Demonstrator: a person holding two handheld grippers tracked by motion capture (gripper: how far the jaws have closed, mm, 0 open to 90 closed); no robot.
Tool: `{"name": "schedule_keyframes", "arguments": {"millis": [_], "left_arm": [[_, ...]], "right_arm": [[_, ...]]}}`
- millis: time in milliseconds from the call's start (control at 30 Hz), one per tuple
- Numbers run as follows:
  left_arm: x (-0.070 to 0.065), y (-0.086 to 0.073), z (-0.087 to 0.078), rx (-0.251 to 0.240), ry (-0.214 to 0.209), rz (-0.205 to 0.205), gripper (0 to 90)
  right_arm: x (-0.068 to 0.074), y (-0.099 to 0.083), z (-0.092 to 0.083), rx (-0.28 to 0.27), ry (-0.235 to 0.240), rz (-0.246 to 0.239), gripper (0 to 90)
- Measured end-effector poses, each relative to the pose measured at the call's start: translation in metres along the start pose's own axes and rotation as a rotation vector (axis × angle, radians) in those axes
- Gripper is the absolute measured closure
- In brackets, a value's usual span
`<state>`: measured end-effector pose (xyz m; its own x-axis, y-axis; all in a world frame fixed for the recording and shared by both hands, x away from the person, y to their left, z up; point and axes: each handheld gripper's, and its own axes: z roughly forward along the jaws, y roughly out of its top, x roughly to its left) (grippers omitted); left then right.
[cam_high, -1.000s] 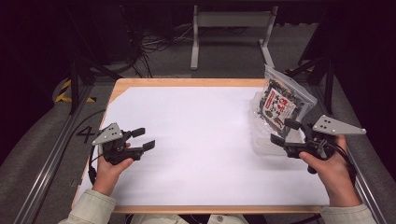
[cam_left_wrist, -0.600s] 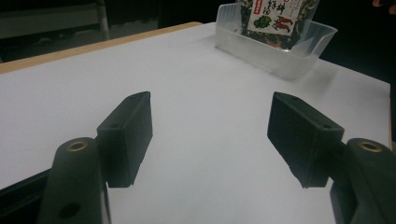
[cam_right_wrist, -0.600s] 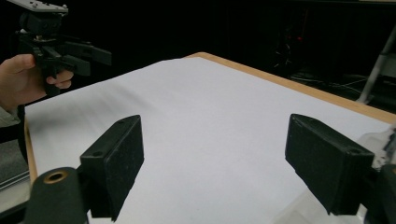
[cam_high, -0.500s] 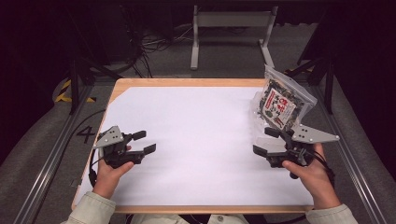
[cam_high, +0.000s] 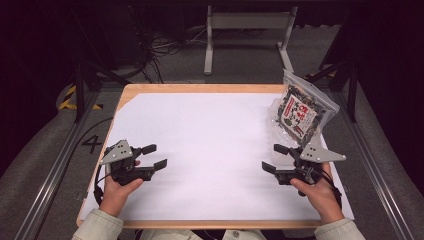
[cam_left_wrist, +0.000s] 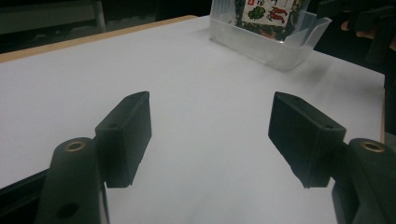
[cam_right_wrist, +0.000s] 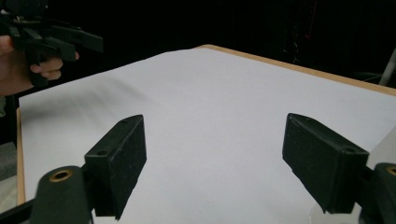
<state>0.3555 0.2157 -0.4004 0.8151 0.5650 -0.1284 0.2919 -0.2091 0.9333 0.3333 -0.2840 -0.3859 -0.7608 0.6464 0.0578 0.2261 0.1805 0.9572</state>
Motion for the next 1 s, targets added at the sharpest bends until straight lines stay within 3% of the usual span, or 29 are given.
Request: {"name": "schedule_keyframes", "arguments": {"millis": [300,533,1000], "left_arm": [[-0.001,-0.009,0.001,0.007,0.010,-0.005,30.6],[-0.001,-0.014,0.002,0.004,0.013,-0.006,30.2],[0.003,-0.022,0.008,0.011,0.026,-0.016,28.2]], "right_arm": [[0.002,-0.024,0.011,0.028,0.021,-0.003,22.8],[0.004,-0.042,0.021,0.078,-0.011,-0.018,23.6],[0.003,-0.052,0.028,0.116,-0.047,-0.019,23.7]]}}
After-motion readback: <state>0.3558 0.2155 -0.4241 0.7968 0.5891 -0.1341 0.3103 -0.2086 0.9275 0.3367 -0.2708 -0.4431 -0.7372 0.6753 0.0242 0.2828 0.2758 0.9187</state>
